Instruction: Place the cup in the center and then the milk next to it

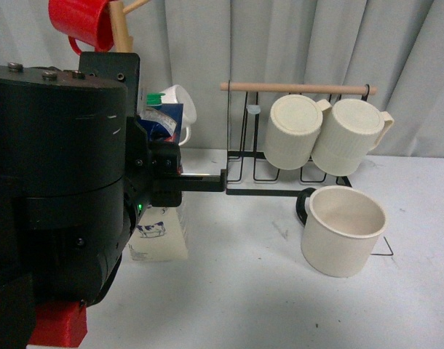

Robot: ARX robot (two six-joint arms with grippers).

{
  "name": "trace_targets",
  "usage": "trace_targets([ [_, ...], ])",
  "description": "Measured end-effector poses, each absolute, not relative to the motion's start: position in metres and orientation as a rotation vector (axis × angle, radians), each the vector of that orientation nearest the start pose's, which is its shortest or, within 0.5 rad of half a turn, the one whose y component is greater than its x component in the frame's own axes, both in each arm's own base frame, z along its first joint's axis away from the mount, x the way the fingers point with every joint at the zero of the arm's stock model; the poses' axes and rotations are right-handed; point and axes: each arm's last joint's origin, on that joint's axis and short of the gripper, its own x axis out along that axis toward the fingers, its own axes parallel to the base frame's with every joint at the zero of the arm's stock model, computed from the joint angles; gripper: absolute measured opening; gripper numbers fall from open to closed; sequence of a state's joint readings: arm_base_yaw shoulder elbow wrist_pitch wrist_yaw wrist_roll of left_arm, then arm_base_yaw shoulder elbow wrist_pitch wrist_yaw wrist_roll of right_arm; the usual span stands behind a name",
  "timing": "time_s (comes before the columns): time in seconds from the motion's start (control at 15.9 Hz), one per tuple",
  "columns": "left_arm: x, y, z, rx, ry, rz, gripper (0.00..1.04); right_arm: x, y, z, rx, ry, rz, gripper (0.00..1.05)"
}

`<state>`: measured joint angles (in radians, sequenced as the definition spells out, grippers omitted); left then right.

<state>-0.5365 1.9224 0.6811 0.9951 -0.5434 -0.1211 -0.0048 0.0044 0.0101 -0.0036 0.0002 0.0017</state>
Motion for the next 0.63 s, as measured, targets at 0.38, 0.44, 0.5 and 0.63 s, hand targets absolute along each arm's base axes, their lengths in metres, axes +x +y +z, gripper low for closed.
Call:
trace_targets([
  [0.38, 0.269, -0.196, 0.118, -0.019, 0.207, -0.028, 0.23, 0.097, 0.0, 0.166, 0.002, -0.002, -0.005, 0.98],
  [0.44, 0.268, -0.204, 0.115, -0.015, 0.219, -0.041, 0.23, 0.097, 0.0, 0.166, 0.002, -0.002, -0.005, 0.98],
  [0.5, 0.267, -0.213, 0.114, -0.019, 0.23, -0.054, 0.23, 0.097, 0.0, 0.166, 0.002, -0.002, -0.005, 0.98],
  [0.63, 0.266, -0.226, 0.113, -0.03, 0.235, -0.071, 0.23, 0.097, 0.0, 0.166, 0.002, -0.002, -0.005, 0.98],
])
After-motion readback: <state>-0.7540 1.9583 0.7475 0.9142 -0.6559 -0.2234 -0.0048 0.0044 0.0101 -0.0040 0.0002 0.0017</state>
